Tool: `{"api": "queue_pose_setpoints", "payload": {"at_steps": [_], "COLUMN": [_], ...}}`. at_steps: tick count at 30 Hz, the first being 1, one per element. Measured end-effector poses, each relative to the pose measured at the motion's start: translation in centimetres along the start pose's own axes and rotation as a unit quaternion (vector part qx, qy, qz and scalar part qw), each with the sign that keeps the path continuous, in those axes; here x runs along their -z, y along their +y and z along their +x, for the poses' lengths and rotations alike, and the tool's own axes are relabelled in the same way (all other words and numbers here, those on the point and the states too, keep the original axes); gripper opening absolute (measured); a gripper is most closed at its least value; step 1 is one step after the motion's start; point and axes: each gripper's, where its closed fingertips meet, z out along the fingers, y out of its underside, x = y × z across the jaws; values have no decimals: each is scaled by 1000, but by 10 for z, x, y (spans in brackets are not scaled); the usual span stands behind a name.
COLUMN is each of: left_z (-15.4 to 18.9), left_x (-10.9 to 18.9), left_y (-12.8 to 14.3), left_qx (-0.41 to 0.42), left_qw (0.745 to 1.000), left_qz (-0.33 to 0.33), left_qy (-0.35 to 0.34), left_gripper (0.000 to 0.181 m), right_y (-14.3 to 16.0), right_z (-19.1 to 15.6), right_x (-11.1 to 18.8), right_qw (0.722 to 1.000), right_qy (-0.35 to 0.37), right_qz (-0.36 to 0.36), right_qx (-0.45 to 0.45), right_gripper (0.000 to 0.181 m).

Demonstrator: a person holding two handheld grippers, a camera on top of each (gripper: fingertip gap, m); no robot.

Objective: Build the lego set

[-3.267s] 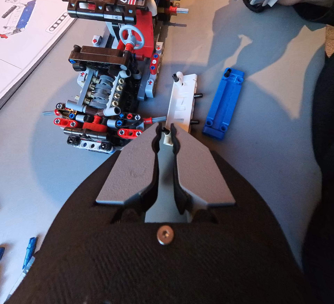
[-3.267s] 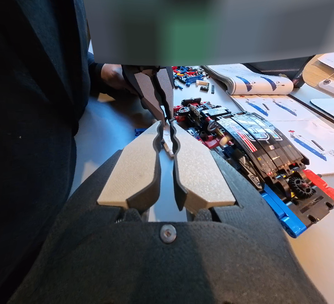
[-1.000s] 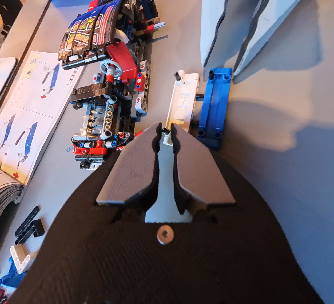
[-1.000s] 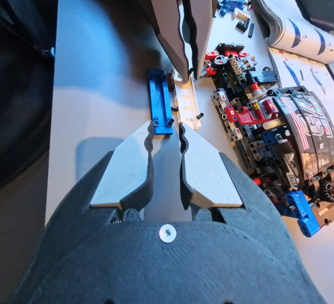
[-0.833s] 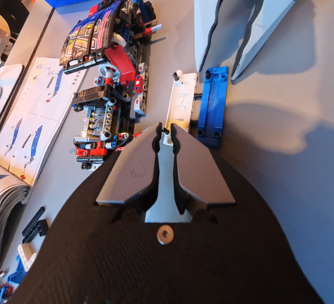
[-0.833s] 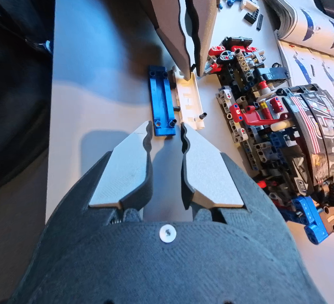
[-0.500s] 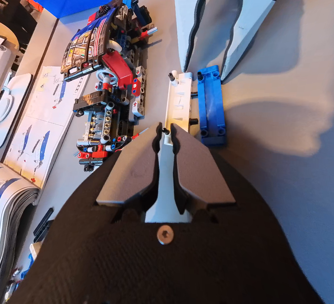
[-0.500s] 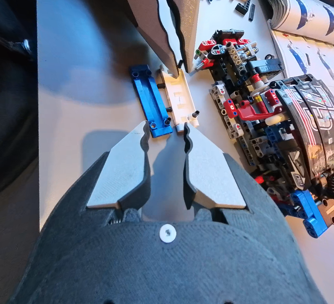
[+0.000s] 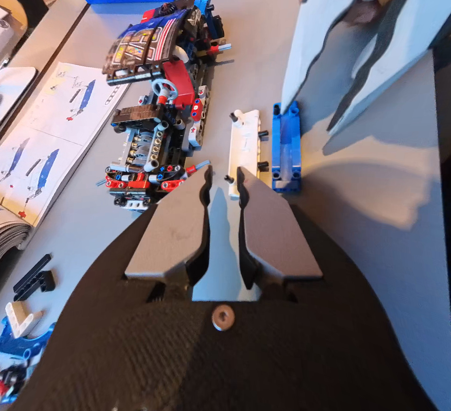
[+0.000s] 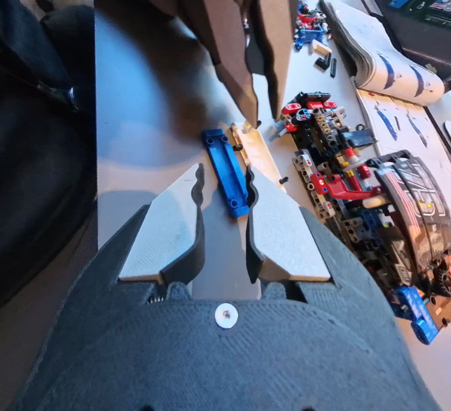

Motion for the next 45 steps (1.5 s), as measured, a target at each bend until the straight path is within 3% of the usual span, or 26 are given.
{"api": "queue_pose_setpoints", "payload": {"at_steps": [5, 10, 14, 18, 22, 25, 29, 35, 45], "left_z": [0, 1, 5, 12, 3, -1, 2, 10, 12], "left_x": [-10, -12, -12, -13, -12, -9, -8, -6, -4], "left_y": [14, 19, 18, 16, 18, 16, 13, 11, 13], "left_qx": [61, 90, 95, 91, 34, -36, -98, -113, -100], "left_qw": [996, 988, 983, 978, 985, 990, 990, 990, 990], "left_qz": [-38, -62, -74, -80, -87, -82, -73, -70, -48], "left_qy": [59, 110, 140, 173, 142, 105, 67, 52, 83], "left_gripper": [34, 28, 27, 9, 8, 6, 6, 6, 7], "right_y": [4, 1, 5, -3, -8, -9, -19, 0, 3], "right_z": [3, 4, 12, 5, 0, 24, 29, 15, 9], "right_x": [-10, -10, -2, -2, -9, -8, -13, -29, -41], "right_qw": [999, 998, 998, 997, 996, 999, 997, 987, 982], "right_qy": [8, -6, -38, -76, -82, -44, -66, -114, -138], "right_qz": [-37, -52, -49, -28, -21, -20, -25, -103, -106], "right_qx": [19, 44, 7, -9, -2, -26, -33, 36, 73], "right_gripper": [30, 29, 30, 29, 28, 19, 30, 25, 20]}}
